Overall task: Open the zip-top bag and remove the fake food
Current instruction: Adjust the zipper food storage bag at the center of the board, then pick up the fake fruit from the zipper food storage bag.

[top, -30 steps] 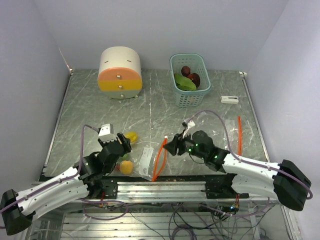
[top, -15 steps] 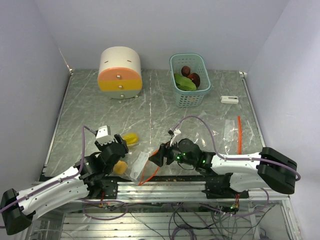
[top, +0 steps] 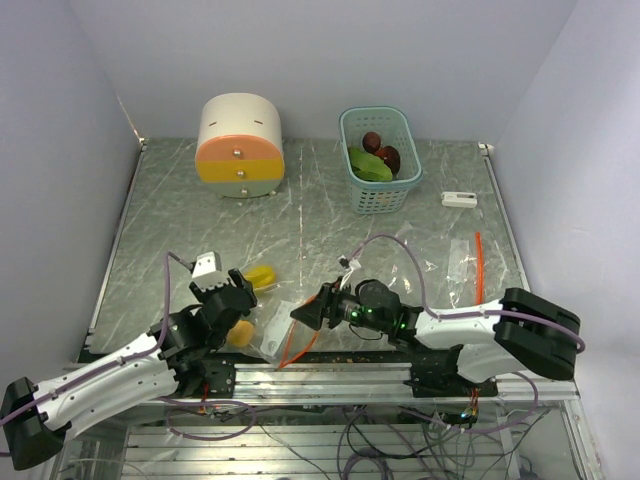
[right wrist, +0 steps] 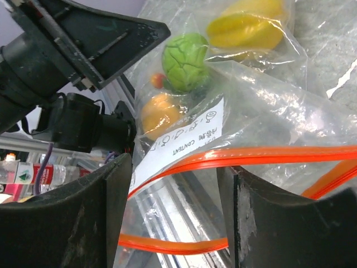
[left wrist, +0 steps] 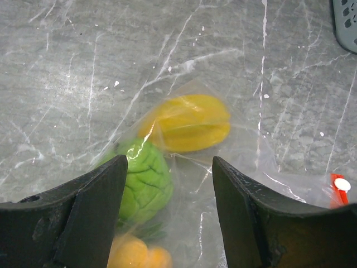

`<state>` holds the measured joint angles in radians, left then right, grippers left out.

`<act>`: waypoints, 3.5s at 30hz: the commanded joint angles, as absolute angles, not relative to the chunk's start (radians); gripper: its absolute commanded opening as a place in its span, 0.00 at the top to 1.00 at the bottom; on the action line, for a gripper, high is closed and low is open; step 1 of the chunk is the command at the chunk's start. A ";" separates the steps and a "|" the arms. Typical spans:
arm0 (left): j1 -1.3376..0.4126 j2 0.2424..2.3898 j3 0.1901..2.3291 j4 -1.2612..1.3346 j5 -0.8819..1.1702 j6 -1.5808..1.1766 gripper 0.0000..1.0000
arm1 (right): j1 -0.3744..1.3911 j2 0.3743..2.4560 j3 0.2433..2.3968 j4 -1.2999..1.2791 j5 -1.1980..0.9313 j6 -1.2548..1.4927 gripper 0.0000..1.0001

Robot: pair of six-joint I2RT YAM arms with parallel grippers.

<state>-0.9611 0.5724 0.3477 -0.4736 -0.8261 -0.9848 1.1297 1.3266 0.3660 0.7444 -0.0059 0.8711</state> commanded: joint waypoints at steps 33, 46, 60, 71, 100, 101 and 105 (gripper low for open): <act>-0.994 0.748 0.285 -0.220 -0.709 -0.957 0.31 | 0.706 1.136 0.331 0.566 -0.167 0.732 0.50; -0.996 0.649 0.273 -0.209 -0.672 -0.890 0.93 | 0.639 0.943 0.229 0.437 -0.028 0.798 0.61; -1.024 0.644 0.293 -0.152 -0.607 -0.853 0.93 | 0.637 1.279 0.236 0.737 -0.217 0.860 0.94; -1.110 0.659 0.338 -0.144 -0.648 -0.839 0.93 | 0.637 1.546 0.230 1.139 -0.435 0.896 0.84; -1.207 0.739 0.405 -0.173 -0.756 -0.836 0.93 | 0.721 1.818 0.232 1.478 -0.476 0.905 0.23; -1.208 0.742 0.402 -0.169 -0.755 -0.840 0.93 | 0.741 1.781 0.248 1.371 -0.441 0.854 0.21; -1.210 0.733 0.393 -0.162 -0.755 -0.841 0.93 | 0.861 1.622 0.364 0.855 -0.134 0.638 0.14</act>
<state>-1.2015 0.7448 0.3801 -0.1856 -0.7319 -0.8333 0.7700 1.7428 0.2600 1.3075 -0.4297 0.8848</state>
